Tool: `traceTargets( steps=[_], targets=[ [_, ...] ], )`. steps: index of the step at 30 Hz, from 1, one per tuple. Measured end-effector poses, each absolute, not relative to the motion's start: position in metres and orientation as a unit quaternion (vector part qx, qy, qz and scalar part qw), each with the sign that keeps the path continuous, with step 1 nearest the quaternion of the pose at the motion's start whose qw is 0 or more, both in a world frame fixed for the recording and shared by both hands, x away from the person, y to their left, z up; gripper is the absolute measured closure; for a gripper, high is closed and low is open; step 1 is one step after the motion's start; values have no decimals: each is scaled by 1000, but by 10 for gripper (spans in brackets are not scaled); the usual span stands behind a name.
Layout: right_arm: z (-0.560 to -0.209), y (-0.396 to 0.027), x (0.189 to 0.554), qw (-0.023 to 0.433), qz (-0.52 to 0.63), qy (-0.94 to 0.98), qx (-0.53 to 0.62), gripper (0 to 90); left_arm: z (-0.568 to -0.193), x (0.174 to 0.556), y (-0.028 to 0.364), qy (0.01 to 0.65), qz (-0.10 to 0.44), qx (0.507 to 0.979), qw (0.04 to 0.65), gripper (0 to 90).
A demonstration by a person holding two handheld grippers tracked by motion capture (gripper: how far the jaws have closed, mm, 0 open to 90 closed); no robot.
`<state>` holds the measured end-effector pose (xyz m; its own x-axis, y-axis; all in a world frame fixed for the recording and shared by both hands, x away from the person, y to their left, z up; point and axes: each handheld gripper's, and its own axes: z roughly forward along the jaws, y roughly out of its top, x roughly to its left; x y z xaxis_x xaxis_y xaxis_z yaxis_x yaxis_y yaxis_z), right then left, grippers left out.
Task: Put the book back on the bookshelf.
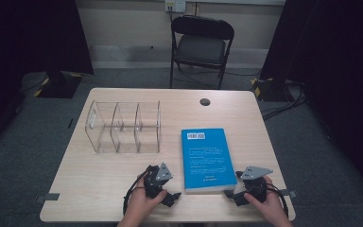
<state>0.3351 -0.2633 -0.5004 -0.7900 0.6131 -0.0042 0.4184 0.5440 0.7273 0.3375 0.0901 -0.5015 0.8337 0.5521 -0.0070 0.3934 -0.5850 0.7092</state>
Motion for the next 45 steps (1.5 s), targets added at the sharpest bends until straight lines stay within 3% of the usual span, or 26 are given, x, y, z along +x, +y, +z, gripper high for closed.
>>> traceTargets(
  steps=[12, 15, 19, 42, 44, 45],
  targets=[
    [-500, -262, 335, 129, 375, 866, 305, 98, -502, 337, 90, 268, 108, 883, 369, 0],
    [-499, -262, 333, 130, 378, 865, 303, 198, -502, 338, 90, 268, 108, 883, 369, 0],
    [-498, -257, 332, 130, 378, 868, 296, 221, -502, 338, 90, 269, 107, 883, 370, 0],
    [-489, -256, 329, 127, 382, 861, 311, 265, -502, 340, 72, 259, 100, 884, 375, 0],
    [-487, -256, 329, 131, 382, 860, 312, 266, -498, 338, 70, 249, 95, 893, 362, 20],
    [-486, -256, 328, 128, 384, 859, 312, 267, -496, 337, 69, 238, 91, 894, 369, 78]
  ],
)
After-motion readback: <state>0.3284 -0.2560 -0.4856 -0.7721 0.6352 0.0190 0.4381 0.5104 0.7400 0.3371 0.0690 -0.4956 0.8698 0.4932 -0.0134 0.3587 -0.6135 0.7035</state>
